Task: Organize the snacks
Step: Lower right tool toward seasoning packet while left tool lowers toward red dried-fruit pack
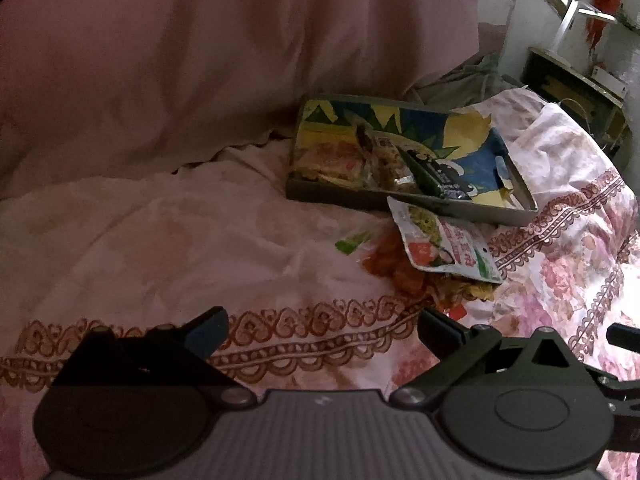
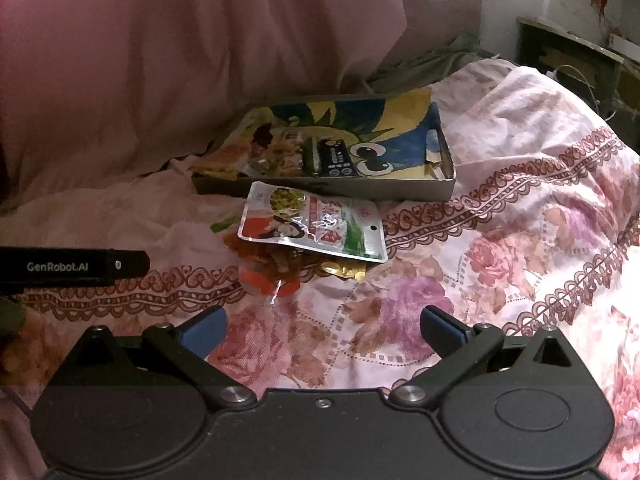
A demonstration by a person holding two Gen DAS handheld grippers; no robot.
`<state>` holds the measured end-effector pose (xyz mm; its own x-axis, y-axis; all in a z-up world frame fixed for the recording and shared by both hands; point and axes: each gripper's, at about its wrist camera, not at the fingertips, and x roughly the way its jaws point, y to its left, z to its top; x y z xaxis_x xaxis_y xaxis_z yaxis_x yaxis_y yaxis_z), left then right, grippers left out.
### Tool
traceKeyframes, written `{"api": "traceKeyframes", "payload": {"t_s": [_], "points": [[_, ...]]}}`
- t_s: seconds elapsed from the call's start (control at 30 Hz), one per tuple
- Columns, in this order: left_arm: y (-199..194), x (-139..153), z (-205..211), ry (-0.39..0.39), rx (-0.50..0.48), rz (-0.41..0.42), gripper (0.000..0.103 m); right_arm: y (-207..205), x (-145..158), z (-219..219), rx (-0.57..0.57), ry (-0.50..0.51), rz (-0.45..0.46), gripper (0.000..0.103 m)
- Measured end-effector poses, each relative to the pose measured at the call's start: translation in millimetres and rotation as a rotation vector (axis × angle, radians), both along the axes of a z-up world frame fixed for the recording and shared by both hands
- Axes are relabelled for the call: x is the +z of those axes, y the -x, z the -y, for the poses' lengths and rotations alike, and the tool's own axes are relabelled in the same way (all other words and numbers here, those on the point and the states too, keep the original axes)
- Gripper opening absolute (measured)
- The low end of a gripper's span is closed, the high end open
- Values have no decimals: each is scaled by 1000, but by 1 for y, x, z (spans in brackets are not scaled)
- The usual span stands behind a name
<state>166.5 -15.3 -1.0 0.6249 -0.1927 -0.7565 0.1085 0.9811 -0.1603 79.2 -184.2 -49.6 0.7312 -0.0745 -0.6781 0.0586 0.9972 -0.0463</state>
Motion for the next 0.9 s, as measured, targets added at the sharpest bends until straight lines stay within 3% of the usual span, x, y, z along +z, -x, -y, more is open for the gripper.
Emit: {"api": "traceKeyframes", "payload": {"t_s": [0.37, 0.9], "points": [[-27, 8, 20, -32, -65, 6, 103, -20, 8, 12, -29, -9, 15, 102], [-72, -8, 29, -15, 9, -40, 103, -67, 15, 38, -62, 57, 61, 102]]}}
